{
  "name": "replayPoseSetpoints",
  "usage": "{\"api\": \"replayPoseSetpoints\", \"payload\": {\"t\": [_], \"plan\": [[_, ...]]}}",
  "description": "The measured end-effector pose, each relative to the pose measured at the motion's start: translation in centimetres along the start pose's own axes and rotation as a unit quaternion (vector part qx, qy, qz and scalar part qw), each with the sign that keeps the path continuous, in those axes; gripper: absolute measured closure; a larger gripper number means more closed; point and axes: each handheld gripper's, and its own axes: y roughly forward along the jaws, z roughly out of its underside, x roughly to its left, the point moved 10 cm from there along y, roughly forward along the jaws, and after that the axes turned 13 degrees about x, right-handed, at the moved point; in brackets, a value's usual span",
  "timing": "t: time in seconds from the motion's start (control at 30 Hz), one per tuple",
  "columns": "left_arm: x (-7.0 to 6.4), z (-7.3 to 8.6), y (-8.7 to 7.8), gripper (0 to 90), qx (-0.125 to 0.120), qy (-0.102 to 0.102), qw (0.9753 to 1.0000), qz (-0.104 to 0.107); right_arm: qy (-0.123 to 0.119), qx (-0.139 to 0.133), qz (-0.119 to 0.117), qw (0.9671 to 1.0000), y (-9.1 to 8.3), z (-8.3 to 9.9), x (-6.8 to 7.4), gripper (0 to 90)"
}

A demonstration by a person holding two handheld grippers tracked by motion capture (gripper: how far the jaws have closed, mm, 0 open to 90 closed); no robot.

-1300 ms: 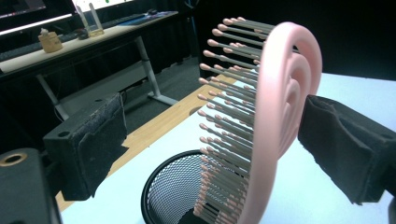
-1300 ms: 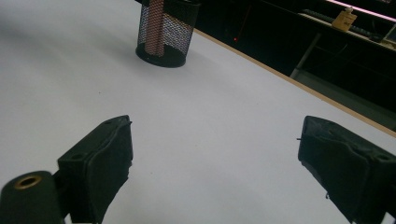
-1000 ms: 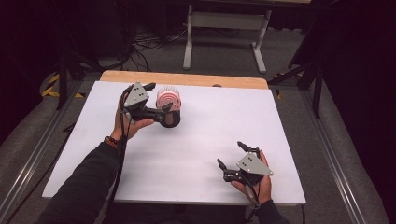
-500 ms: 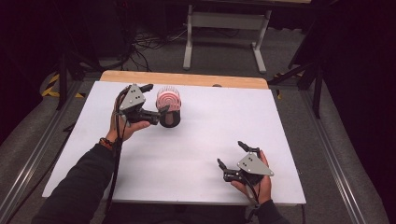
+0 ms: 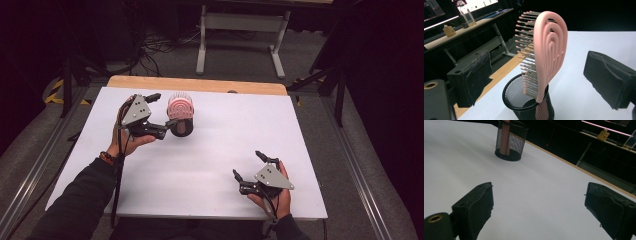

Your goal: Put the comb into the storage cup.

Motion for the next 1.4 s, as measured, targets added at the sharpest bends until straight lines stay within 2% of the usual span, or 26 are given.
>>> {"api": "replayPoseSetpoints", "payload": {"t": [0.33, 0.43, 0.6, 0.8, 1.1, 1.4], "plan": [[-0.9, 0.5, -0.8, 8.5, -0.005, 0.006, 0.9999, 0.007, -0.001, -0.002, 0.002, 1.0000, -0.1, -0.1, 0.0, 9.1], [-1.3, 0.9, -0.9, 7.3, 0.000, 0.015, 0.9998, 0.009, -0.001, -0.003, 0.004, 1.0000, -0.1, -0.1, 0.0, 9.1], [-1.7, 1.1, -1.2, 7.2, -0.006, 0.011, 0.9998, 0.017, -0.002, -0.003, 0.005, 1.0000, -0.1, -0.2, 0.0, 9.1], [-2.4, 1.6, -1.5, 7.1, -0.006, 0.017, 0.9996, 0.023, -0.002, -0.004, 0.006, 1.0000, -0.2, -0.2, 0.0, 9.1], [-3.5, 2.5, -1.5, 7.1, -0.002, 0.030, 0.9991, 0.030, -0.006, -0.006, 0.007, 0.9999, -0.2, -0.4, 0.2, 9.1], [-4.7, 3.4, -1.6, 7.4, -0.003, 0.030, 0.9986, 0.043, -0.015, -0.009, 0.010, 0.9998, -0.4, -0.6, 0.4, 9.0]]}}
